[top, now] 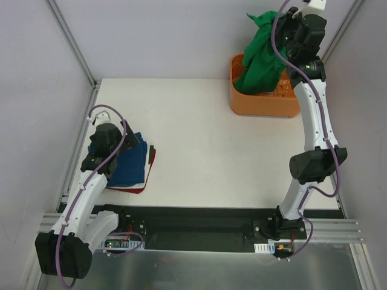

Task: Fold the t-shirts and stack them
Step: Grab crumpled tshirt from bin with the right arm, then move the tshirt to the center of the board, then flatten out the tshirt

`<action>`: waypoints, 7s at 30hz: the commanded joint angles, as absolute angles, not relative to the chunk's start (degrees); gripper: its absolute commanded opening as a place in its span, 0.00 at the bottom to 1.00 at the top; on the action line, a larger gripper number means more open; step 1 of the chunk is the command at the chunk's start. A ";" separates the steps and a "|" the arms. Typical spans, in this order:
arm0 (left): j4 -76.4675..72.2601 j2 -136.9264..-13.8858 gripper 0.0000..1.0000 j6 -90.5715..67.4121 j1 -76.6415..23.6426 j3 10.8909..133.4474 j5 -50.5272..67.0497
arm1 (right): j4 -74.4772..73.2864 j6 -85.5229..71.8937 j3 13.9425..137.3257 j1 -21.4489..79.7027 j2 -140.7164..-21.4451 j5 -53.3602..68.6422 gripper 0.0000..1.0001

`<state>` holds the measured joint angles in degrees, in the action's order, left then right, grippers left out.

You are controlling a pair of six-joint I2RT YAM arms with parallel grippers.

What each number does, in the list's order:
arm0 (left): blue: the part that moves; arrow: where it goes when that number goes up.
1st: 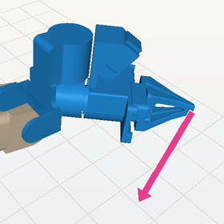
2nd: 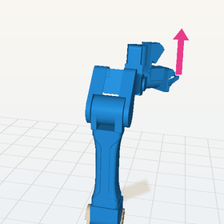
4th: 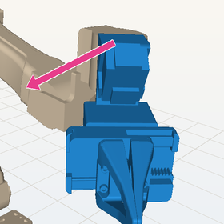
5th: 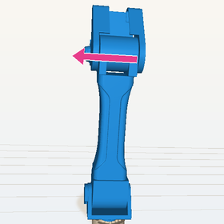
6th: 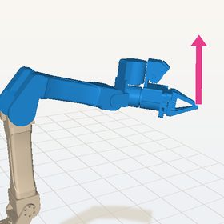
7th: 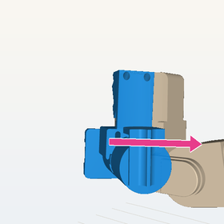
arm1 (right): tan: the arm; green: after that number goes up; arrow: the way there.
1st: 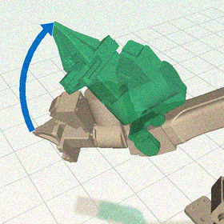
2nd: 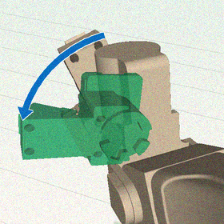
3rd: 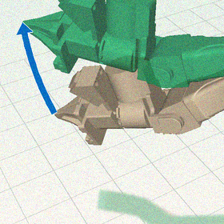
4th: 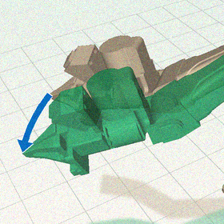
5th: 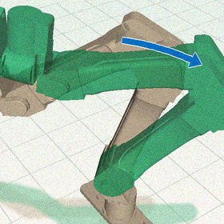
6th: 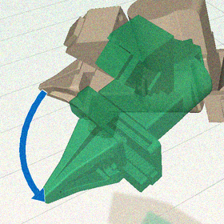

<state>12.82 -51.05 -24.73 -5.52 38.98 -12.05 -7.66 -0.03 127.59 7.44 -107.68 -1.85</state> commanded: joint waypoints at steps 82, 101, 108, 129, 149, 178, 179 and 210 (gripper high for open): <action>1.23 -85.18 0.00 -44.91 -35.51 41.59 13.80 | -23.73 -18.90 53.00 42.10 -79.80 -23.20 0.82; 2.20 -76.91 0.00 -44.03 -35.51 37.53 9.85 | -24.43 -19.34 53.97 42.98 -87.01 -27.16 0.03; 6.49 -72.96 0.00 -39.82 -35.51 41.11 6.69 | -23.20 -14.43 52.82 44.03 -78.77 -32.49 0.01; 21.00 -39.99 0.00 -23.03 -35.51 88.05 11.49 | -27.34 3.19 101.32 44.38 -42.00 -1.45 0.01; 23.47 -57.90 0.07 -18.63 -35.42 82.66 -13.24 | -19.65 20.72 92.65 42.29 -55.37 -41.24 0.01; 26.99 -81.31 0.99 -33.13 -32.08 59.88 -1.23 | -27.60 -15.03 39.55 21.18 -62.57 -6.85 0.97; 26.46 -81.21 0.99 -33.48 -32.08 58.98 -0.88 | -27.51 -14.42 39.64 20.92 -64.23 -7.29 0.97; 23.12 -108.27 0.99 -29.10 -28.48 74.35 2.46 | -32.34 1.75 70.47 3.69 -107.21 -4.83 0.97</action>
<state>22.87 -106.37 -31.53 -29.80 71.33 0.64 -31.99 -3.44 64.55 5.41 -102.19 -4.01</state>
